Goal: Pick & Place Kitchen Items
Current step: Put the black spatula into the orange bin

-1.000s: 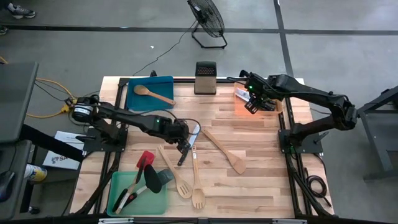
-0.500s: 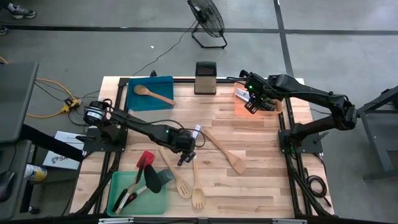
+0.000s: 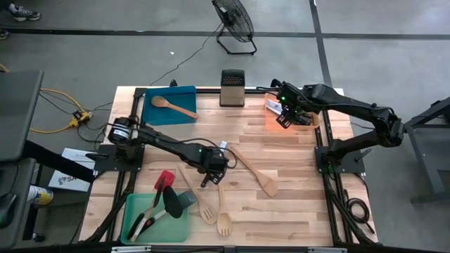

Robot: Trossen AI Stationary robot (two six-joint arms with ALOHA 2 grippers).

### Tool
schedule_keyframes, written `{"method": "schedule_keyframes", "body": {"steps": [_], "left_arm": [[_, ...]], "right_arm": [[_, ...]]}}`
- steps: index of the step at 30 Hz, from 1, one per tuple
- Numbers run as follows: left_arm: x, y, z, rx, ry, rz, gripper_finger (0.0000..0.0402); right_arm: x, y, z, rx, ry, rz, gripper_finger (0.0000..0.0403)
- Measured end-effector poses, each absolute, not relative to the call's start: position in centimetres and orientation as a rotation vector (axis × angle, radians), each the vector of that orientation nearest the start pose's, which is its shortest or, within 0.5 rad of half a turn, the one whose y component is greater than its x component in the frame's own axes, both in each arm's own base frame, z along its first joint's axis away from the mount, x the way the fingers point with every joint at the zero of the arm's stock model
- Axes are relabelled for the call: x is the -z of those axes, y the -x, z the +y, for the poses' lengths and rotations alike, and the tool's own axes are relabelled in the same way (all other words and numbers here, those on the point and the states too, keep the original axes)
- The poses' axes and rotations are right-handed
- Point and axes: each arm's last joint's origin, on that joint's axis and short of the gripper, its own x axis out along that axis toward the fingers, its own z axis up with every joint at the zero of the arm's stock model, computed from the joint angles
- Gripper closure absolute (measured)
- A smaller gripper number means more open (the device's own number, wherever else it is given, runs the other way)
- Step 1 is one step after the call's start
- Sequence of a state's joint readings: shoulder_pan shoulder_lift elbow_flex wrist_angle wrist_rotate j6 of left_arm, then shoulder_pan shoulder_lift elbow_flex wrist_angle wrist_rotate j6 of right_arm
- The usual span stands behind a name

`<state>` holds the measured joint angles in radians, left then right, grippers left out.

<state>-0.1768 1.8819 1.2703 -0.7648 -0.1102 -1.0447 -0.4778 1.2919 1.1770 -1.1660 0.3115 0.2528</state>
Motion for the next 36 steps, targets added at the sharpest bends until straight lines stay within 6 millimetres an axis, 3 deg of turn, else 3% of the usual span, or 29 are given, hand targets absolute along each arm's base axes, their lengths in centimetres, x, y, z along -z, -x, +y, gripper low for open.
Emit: {"method": "schedule_keyframes", "body": {"steps": [13, 29, 36], "left_arm": [[-15.7, -35.3, -6.0, -0.649, 0.678, 1.266, 0.015], [-15.7, -35.2, -6.1, -0.591, 0.625, 1.297, 0.0321], [-15.8, -34.9, -5.9, -0.585, 0.54, 1.317, 0.0324]], "right_arm": [[-29.8, -19.6, -11.1, 0.842, -0.318, 1.214, 0.022], [-29.8, -19.6, -11.1, 0.842, -0.318, 1.213, 0.022], [-29.8, -19.6, -11.1, 0.842, -0.318, 1.213, 0.022]]}}
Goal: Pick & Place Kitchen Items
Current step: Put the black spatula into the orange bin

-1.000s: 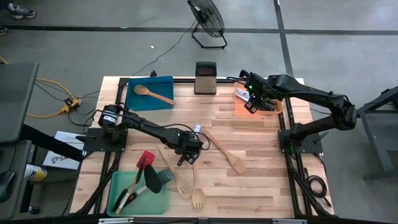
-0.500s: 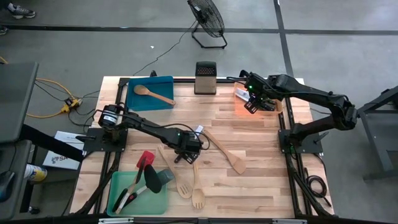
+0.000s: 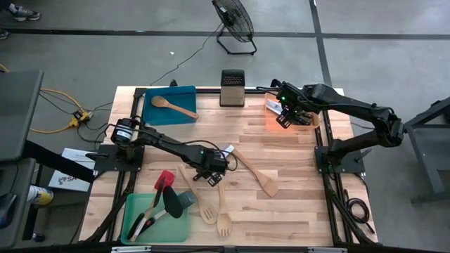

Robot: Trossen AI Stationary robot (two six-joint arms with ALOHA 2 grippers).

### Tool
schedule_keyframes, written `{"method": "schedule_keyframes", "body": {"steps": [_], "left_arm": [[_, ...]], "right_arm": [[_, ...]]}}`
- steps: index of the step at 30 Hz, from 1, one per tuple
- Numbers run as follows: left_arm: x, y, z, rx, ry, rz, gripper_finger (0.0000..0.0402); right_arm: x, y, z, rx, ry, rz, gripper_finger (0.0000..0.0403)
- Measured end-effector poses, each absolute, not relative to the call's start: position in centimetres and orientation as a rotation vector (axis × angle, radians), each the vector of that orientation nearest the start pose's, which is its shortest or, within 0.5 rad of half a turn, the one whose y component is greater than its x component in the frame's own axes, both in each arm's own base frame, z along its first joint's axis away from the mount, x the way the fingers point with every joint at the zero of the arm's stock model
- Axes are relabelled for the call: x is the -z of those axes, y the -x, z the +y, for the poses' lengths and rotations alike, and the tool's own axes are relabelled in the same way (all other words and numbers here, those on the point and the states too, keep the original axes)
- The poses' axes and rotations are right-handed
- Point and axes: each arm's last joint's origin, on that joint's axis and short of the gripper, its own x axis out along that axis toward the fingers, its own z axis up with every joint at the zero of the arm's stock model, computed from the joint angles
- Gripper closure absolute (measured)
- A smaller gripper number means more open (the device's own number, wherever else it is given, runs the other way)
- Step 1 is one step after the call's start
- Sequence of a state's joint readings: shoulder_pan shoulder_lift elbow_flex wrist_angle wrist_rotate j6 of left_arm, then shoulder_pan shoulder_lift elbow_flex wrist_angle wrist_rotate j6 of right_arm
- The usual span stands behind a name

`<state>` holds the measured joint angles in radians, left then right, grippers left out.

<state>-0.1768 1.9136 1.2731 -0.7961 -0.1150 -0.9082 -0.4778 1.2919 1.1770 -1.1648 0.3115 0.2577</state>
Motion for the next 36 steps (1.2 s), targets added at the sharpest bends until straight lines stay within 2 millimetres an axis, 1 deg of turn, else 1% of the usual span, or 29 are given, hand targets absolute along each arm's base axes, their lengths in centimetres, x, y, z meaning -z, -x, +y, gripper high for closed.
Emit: {"method": "schedule_keyframes", "body": {"steps": [3, 8, 10, 16, 19, 23, 27, 30, 32, 34, 36], "left_arm": [[-16.1, -34.4, -5.7, -0.606, 0.495, 1.33, 0.0324], [-18.1, -33.4, -5.3, -0.653, 0.425, 1.301, 0.0324], [-19.3, -33.1, -5.2, -0.649, 0.4, 1.258, 0.0324], [-23.7, -31.5, -4.5, -0.639, 0.305, 1.091, 0.0324], [-25.9, -30.7, -4.2, -0.628, 0.254, 0.996, 0.0324], [-28.1, -29.9, -3.9, -0.612, 0.19, 0.895, 0.0324], [-29.2, -29.6, -3.7, -0.592, 0.13, 0.822, 0.0324], [-29.2, -29.7, -3.7, -0.545, 0.097, 0.762, 0.0324], [-28.7, -29.5, -3.7, -0.514, 0.067, 0.748, 0.0324], [-28.5, -29.8, -3.8, -0.479, 0.057, 0.692, 0.0324], [-28.0, -29.5, -3.8, -0.457, 0.028, 0.683, 0.0324]], "right_arm": [[-29.8, -19.6, -11.1, 0.842, -0.318, 1.213, 0.022], [-29.8, -19.6, -11.1, 0.842, -0.32, 1.213, 0.022], [-29.8, -19.6, -11.1, 0.845, -0.324, 1.211, 0.022], [-29.8, -19.7, -10.8, 0.834, -0.316, 1.212, 0.022], [-29.8, -20.0, -10.3, 0.809, -0.299, 1.21, 0.022], [-29.4, -20.8, -9.2, 0.76, -0.265, 1.189, 0.022], [-27.2, -21.6, -8.0, 0.689, -0.209, 1.188, 0.022], [-25.3, -22.1, -6.8, 0.631, -0.181, 1.164, 0.022], [-24.2, -22.4, -5.7, 0.582, -0.185, 1.15, 0.022], [-23.4, -22.8, -4.7, 0.539, -0.192, 1.116, 0.022], [-22.7, -23.1, -3.7, 0.511, -0.193, 1.086, 0.022]]}}
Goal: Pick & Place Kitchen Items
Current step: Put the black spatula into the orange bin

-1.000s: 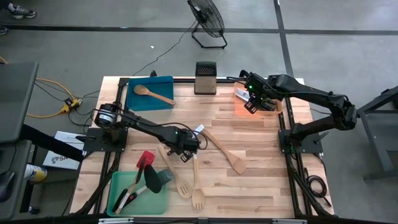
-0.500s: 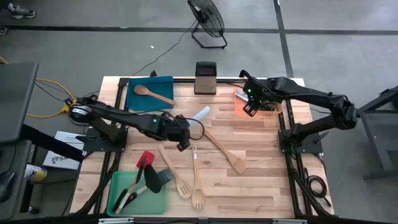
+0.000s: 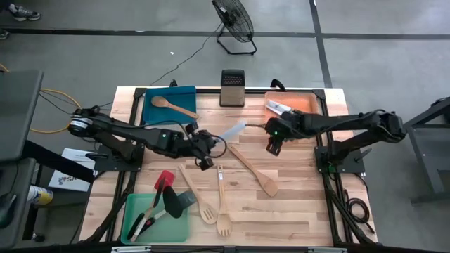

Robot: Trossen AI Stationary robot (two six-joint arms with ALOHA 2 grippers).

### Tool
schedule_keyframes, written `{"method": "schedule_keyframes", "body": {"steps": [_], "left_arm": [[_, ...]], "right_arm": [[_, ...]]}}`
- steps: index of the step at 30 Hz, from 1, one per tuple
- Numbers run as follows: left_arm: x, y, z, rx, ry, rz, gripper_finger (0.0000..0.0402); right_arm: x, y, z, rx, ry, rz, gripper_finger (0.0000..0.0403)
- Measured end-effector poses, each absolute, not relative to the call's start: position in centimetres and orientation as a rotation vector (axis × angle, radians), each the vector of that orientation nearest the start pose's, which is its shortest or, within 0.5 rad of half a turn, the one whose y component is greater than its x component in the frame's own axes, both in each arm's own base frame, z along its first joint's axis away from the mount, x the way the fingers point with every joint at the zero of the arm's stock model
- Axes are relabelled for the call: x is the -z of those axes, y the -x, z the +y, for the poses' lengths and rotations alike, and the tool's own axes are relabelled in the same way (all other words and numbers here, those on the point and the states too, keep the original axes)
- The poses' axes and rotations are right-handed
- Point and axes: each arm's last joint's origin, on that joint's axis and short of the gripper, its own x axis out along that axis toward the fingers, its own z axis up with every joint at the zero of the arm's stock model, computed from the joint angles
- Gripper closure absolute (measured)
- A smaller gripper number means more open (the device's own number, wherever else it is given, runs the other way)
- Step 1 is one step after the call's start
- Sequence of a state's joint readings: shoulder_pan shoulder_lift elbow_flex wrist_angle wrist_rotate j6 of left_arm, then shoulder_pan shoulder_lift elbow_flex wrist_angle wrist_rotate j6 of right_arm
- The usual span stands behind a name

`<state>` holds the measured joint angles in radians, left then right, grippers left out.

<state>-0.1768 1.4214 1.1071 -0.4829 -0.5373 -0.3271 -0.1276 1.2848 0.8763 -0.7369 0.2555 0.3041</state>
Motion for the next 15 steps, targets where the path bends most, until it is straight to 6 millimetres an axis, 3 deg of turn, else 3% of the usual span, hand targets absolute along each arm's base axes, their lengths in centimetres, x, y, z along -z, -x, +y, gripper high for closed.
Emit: {"method": "schedule_keyframes", "body": {"steps": [7, 15], "left_arm": [[-27.3, -29.2, -3.7, -0.423, 0.027, 0.583, 0.0324], [-25.8, -28.3, -1.9, -0.365, 0.081, 0.501, 0.0324]], "right_arm": [[-21.9, -24.1, -0.5, 0.419, -0.186, 0.964, 0.022], [-22.5, -24.7, 2.8, 0.419, -0.103, 0.806, 0.022]]}}
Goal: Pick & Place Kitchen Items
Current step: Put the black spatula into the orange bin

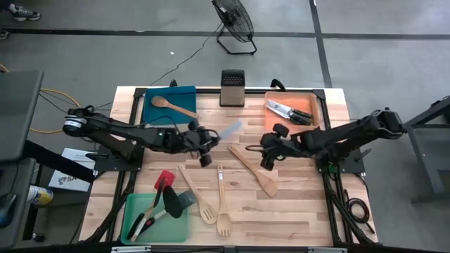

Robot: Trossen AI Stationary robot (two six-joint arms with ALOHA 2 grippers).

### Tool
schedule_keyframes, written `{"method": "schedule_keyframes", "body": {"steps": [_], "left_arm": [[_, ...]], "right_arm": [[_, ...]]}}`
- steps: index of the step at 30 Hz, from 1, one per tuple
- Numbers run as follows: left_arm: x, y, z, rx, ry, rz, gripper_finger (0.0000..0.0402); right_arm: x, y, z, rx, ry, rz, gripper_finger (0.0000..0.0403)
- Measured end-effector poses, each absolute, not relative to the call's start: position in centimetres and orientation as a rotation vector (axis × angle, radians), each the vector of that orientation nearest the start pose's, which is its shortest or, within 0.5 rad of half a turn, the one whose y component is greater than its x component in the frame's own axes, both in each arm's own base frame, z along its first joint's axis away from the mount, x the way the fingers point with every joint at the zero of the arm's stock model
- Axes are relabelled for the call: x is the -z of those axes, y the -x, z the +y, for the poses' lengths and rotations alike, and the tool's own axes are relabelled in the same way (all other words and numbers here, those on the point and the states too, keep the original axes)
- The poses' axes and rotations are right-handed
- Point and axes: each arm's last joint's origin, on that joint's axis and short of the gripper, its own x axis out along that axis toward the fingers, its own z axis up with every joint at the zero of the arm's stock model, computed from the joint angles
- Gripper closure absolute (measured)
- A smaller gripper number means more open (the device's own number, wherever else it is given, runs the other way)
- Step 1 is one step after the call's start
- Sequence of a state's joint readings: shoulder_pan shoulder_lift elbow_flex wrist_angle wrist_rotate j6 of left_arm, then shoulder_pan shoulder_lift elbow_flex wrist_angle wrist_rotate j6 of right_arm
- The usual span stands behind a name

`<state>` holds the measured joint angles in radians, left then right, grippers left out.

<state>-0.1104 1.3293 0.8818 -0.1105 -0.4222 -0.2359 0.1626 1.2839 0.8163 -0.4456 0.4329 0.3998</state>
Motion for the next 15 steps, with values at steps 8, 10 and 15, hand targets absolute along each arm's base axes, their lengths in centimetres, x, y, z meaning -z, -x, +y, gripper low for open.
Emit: {"method": "schedule_keyframes", "body": {"steps": [8, 10, 15], "left_arm": [[-25.8, -28.4, -0.7, -0.145, 0.08, 0.255, 0.0324], [-25.8, -28.2, -0.5, -0.103, 0.069, 0.242, 0.0324], [-26.8, -28.5, -0.6, 0.028, 0.031, 0.138, 0.0324]], "right_arm": [[-22.8, -25.9, 4.9, 0.284, -0.108, 0.52, 0.022], [-22.8, -26.1, 5.0, 0.277, -0.124, 0.465, 0.022], [-22.8, -26.2, 5.0, 0.249, -0.156, 0.328, 0.022]]}}
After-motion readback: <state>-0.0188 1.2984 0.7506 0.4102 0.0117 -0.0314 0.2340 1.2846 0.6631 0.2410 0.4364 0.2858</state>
